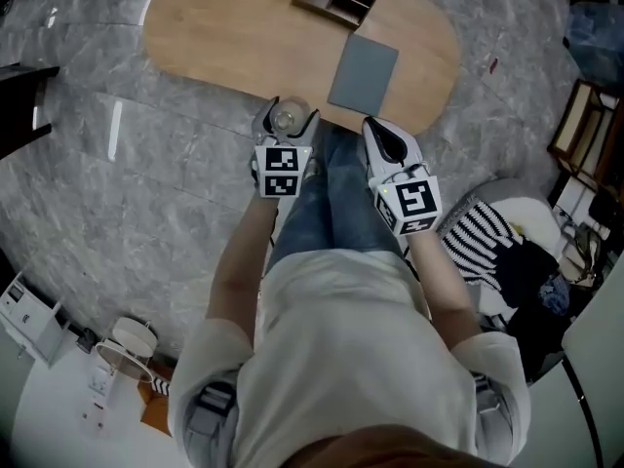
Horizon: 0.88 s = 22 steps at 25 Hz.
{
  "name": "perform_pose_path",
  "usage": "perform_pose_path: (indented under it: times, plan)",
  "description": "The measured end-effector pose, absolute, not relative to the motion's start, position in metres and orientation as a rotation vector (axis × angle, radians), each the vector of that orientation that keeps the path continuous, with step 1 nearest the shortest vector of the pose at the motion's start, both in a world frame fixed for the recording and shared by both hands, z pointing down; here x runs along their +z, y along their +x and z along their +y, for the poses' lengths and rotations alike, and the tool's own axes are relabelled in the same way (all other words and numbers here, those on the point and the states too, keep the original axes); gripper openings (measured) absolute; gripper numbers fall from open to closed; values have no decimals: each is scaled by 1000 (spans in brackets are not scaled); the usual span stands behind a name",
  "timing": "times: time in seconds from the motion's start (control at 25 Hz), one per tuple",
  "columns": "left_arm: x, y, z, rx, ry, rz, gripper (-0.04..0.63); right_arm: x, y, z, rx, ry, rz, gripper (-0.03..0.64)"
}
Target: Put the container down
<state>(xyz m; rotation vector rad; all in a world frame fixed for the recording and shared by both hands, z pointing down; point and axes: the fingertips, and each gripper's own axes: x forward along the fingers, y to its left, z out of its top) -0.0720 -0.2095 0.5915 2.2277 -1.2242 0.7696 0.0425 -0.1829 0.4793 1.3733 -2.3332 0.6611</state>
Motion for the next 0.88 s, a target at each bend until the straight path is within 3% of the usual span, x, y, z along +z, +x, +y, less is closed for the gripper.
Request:
perform_pose_path:
  times: [0.48,0.88]
  plan:
    - [720,-45,-280,893,2143,-1181,351,568,65,-255,812,1321,-2279,-2]
    - [779,-30,-317,972,2139,-1170,351,616,72,-275,888,1256,-2268,-2]
